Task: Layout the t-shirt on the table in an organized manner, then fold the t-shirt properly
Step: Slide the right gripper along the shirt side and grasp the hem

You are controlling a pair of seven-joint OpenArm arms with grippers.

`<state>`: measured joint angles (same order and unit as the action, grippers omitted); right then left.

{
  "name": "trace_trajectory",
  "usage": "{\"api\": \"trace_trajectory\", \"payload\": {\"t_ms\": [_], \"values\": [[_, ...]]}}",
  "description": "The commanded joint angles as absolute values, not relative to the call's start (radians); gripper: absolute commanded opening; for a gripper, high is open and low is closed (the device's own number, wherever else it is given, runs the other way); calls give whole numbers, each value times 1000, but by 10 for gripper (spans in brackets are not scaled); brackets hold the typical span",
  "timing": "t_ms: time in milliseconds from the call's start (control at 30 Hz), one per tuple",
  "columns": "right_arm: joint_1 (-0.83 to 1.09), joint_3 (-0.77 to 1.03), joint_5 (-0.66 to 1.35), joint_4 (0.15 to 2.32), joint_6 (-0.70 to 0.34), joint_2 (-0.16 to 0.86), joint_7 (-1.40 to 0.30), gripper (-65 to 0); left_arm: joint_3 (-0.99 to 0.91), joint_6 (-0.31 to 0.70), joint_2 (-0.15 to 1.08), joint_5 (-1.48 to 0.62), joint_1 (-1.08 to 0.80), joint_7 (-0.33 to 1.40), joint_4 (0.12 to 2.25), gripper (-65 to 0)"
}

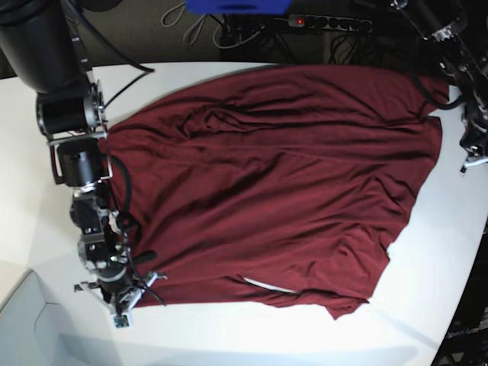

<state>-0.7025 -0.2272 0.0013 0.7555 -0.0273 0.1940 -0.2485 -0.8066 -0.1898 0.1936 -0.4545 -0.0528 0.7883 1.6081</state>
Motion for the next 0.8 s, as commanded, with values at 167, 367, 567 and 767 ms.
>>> {"api": "trace_trajectory", "payload": {"t_ms": [167, 367, 567, 767], "values": [[-736, -223, 4, 773, -15, 197, -228, -529, -756, -186, 182, -456, 30, 763, 1604, -649], [-733, -223, 4, 779, -15, 189, -228, -364, -638, -188, 174, -455, 58, 763, 1557, -649], [-657, -220, 4, 895, -15, 208, -231, -364, -630, -188, 186, -455, 76, 762, 1402, -649], [-489, -137, 4, 1181, -15, 197, -380, -364, -627, -188, 231, -455, 62, 641, 1251, -649]]}}
